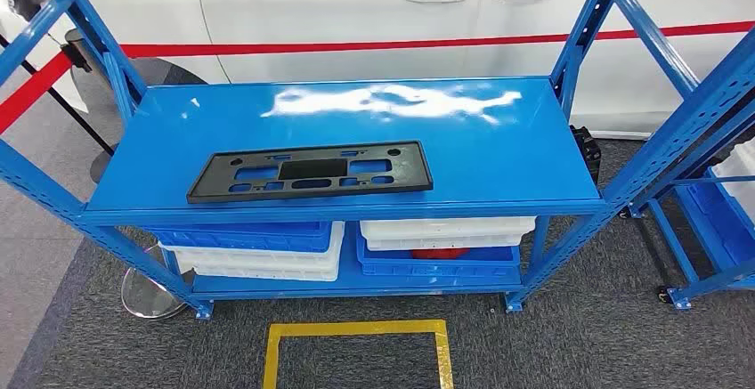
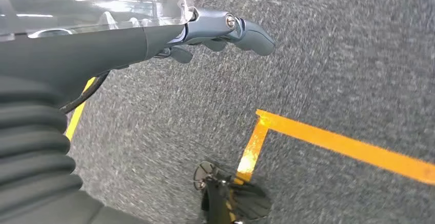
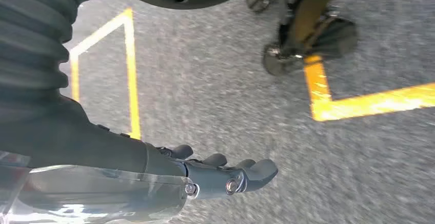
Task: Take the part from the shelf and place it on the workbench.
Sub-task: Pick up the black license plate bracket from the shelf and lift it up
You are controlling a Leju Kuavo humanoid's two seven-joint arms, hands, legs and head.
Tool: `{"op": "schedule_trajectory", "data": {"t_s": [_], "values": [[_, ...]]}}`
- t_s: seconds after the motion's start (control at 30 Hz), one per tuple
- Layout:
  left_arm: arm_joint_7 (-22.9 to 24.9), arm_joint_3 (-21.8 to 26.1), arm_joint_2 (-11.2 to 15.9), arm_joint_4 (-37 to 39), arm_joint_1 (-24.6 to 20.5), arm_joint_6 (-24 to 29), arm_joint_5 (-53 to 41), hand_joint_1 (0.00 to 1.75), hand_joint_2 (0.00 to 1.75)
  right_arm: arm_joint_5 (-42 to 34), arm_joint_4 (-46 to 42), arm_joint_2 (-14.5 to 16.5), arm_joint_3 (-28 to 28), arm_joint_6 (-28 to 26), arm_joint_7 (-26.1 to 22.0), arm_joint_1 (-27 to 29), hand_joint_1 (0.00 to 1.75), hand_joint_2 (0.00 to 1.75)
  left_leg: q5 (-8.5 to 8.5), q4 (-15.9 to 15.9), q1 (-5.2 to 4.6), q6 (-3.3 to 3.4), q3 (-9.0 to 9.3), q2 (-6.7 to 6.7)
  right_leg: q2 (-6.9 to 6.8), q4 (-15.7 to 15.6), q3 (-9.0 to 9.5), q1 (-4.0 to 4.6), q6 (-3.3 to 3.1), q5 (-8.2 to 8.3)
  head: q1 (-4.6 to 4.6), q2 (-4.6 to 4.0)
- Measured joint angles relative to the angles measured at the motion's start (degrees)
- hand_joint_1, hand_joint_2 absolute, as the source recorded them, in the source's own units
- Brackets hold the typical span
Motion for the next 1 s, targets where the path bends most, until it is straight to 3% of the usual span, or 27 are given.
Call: {"op": "schedule_trajectory", "data": {"t_s": [0.37, 1.0], "values": [[-3.75, 7.59, -0.93, 0.68, -0.96, 1.75, -2.54, 0.0, 0.0, 5.15, -10.23, 0.79, -2.79, -1.86, -8.89, 1.5, 0.0, 1.75, 0.0, 0.0, 0.0, 0.0, 0.0, -0.01, 0.01, 0.0, 0.01, 0.01, 0.01, 0.01, 0.0, 0.0], [-9.45, 14.15, -0.95, 1.2, -1.52, -0.1, -7.73, 0.0, 0.0, 17.18, -47.67, -0.69, -4.07, -0.91, -19.3, 3.42, 0.0, 1.75, -0.05, 0.25, -0.05, 0.16, -0.08, -0.01, -0.01, -0.12, 0.01, -0.18, 0.19, 0.14, -0.01, 0.0]]}}
